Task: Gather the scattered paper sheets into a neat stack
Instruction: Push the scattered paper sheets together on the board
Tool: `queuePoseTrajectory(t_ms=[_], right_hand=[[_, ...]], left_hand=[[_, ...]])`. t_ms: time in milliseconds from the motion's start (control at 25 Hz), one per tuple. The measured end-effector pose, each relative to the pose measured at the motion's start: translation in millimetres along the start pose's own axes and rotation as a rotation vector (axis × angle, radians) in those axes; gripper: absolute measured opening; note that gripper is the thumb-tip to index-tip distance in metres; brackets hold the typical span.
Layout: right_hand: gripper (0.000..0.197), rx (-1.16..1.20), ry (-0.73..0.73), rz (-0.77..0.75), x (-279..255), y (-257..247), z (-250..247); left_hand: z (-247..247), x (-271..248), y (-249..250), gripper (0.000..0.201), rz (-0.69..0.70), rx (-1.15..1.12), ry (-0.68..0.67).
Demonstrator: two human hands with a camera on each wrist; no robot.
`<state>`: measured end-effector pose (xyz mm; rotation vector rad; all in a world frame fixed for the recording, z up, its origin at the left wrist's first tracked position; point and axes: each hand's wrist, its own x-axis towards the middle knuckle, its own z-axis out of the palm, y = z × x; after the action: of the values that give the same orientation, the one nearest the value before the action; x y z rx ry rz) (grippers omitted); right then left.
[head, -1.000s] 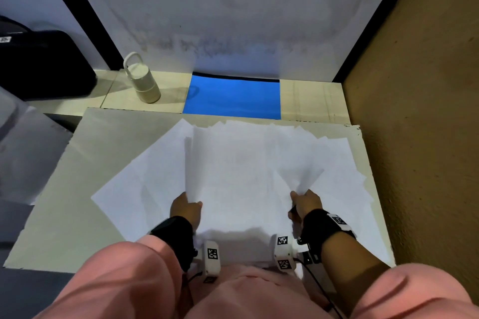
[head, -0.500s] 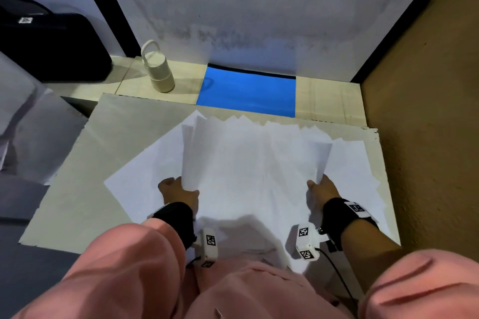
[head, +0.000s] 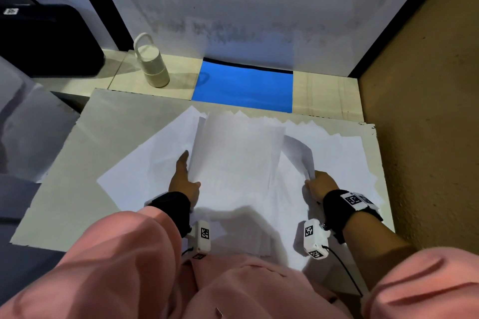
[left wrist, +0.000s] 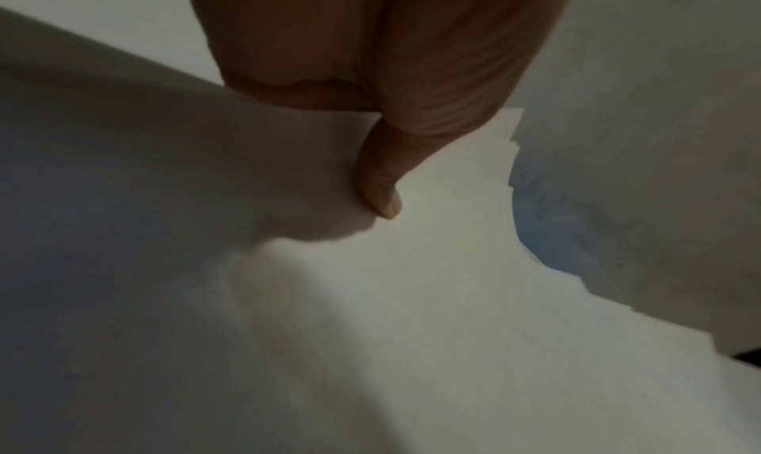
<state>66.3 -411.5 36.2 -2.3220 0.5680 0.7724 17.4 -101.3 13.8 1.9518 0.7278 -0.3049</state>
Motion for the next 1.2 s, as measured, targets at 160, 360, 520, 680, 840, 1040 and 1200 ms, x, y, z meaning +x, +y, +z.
queuePoseTrajectory(t_ms=[160,360,520,680,840,1040,1200], right_hand=[[0.053,0.463,-0.047,0.061,2.1,0.1,25.3],[0.057,0.518,-0.093,0.009,-7.2,8.0,37.9],[0.037,0.428,0.078,-0.007,-14.0,10.0,17.7],[0.034,0.53,0.057,0.029,-8.5,15.8,6.0],[0.04,0.605,0.019,0.036,1.1,21.2,5.7],[0.029,0.579,0.068,0.01,-3.6,19.1,-2.3],[0.024,0.562,0.114,0.036,-4.7,30.3,-3.0]], left_hand=[[21.9,-3.5,9.5,0.075,-0.063,-0.084,-0.06],[54.7,-10.4,15.6,0.046,0.012,0.163,-0.257],[28.0,6.2,20.3,0.038,0.08,0.23,0.023],[-13.8,22.8,19.8,0.087,0.247,0.516,0.08],[-6.9,12.9,39.4,0.038,0.237,0.368,-0.096],[-11.3,15.9,29.6,0.042,0.156,0.24,-0.029],[-29.1,15.1,13.2,0.051,-0.003,0.189,0.035]])
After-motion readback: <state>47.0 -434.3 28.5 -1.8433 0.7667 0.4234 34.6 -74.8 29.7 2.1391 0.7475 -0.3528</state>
